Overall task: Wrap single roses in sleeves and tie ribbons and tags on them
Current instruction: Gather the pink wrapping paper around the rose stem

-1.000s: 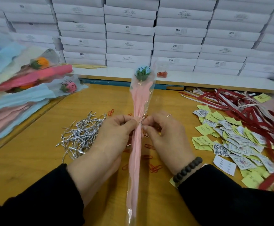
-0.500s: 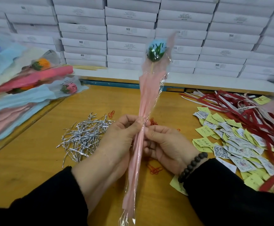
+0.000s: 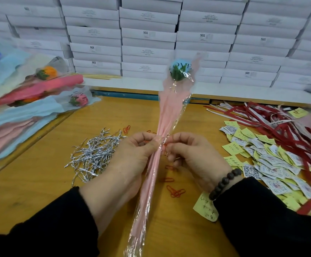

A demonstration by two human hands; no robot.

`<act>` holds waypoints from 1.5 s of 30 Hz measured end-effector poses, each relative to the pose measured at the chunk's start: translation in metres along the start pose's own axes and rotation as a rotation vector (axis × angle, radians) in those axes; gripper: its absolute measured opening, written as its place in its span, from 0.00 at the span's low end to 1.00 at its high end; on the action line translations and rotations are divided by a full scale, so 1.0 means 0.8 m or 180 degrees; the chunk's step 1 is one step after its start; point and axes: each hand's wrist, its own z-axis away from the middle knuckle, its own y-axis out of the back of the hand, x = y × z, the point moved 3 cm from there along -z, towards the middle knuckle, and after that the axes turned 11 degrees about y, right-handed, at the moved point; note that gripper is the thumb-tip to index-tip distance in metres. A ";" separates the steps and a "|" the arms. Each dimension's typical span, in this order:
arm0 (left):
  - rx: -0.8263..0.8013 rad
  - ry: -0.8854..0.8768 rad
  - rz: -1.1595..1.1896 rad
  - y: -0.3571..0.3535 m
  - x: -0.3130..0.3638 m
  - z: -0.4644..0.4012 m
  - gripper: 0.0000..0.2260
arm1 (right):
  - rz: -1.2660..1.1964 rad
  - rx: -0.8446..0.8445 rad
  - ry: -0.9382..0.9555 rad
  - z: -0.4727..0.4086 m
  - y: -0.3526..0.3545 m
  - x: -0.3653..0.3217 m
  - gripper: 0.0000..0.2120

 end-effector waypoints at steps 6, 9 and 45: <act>0.0020 -0.0026 -0.0125 -0.003 -0.003 -0.002 0.07 | -0.0804 0.0450 0.0047 -0.006 0.004 0.003 0.09; 0.0075 -0.0022 -0.0305 -0.001 -0.006 -0.003 0.07 | -0.1095 0.0492 0.0071 -0.007 0.008 0.002 0.13; -0.0804 0.0658 -0.0443 -0.001 -0.006 0.007 0.10 | -0.0908 0.0550 0.0153 -0.010 0.013 0.019 0.03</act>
